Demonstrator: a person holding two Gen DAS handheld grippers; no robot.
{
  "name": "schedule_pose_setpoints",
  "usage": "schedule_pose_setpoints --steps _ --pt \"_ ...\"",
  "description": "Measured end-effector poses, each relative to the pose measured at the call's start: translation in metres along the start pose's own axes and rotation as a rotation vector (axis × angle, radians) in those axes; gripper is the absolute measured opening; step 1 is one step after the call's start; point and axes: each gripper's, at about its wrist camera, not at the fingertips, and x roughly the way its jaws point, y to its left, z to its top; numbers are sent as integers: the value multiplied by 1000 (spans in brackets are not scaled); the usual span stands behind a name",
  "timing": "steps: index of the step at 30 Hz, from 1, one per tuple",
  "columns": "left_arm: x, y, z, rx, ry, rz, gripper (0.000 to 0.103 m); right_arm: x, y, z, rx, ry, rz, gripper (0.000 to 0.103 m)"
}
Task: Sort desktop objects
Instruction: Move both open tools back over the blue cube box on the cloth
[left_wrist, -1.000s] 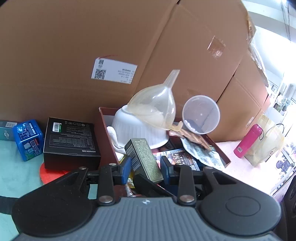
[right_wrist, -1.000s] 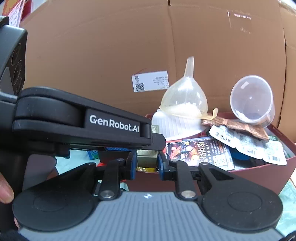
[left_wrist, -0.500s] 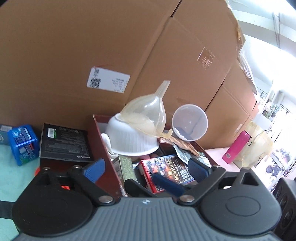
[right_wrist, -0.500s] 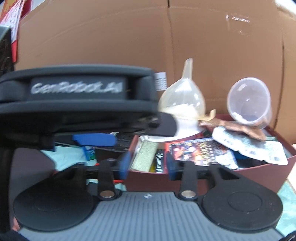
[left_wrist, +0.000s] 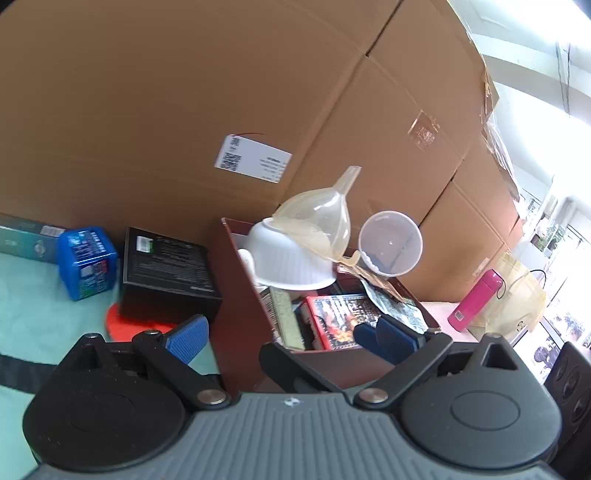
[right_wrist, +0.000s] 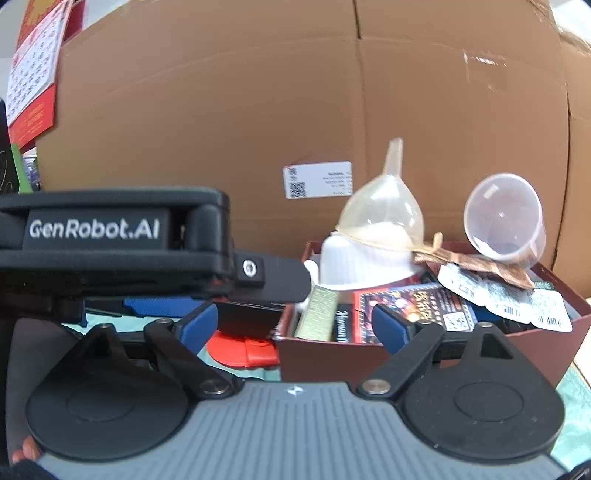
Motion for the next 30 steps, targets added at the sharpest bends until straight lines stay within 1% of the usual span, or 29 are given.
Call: schedule_pose_setpoints --steps 4,8,12,15,18,21,26,30 --pt "-12 11 -5 -17 -3 25 100 4 9 -1 -21 8 29 90" --pt "-26 26 -12 -30 4 53 100 8 23 -3 -35 34 67 90" --pt "-41 44 -23 -28 10 99 100 13 39 -12 -66 62 110 90" --pt "-52 61 -26 -53 2 135 100 13 54 -13 -86 76 135 90" --pt "-60 76 -22 -74 -16 168 100 12 71 -12 -106 79 163 90" --pt "-63 89 -13 -71 -26 186 100 23 80 -9 -119 84 174 90" --pt "-59 113 1 -83 -31 204 100 46 95 -1 -139 80 205 89" --pt "-49 133 12 -99 -20 203 100 75 109 6 -185 65 209 89"
